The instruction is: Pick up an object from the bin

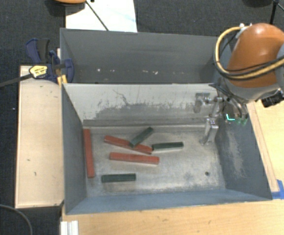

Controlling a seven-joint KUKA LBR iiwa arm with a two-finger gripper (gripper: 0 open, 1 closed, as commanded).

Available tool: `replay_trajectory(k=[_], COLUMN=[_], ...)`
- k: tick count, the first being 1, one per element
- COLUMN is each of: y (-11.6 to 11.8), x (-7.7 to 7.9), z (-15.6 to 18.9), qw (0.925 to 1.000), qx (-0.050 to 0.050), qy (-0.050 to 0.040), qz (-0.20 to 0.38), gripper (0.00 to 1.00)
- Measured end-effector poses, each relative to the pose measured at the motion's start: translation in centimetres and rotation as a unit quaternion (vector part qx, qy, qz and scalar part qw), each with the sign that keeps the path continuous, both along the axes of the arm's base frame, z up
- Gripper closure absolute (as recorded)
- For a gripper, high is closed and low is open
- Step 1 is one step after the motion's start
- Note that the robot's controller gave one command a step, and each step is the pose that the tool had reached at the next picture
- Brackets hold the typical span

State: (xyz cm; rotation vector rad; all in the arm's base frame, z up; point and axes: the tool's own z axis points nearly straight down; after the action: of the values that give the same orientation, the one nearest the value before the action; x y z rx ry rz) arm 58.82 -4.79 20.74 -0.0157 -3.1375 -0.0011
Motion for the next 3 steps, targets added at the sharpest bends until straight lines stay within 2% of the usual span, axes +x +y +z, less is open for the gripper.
replay_trajectory(k=[1,2,3], y=[0.0,3.0,4.7], x=[0.2,-0.1,-0.7], z=[0.4,-5.5,-8.1], qw=[1.0000,0.9995,0.9996], qx=[0.000,-0.001,0.000], qy=[-0.0037,-0.0063,-0.0004], qz=[0.001,0.029,-0.029], gripper=[0.00,0.00,0.00])
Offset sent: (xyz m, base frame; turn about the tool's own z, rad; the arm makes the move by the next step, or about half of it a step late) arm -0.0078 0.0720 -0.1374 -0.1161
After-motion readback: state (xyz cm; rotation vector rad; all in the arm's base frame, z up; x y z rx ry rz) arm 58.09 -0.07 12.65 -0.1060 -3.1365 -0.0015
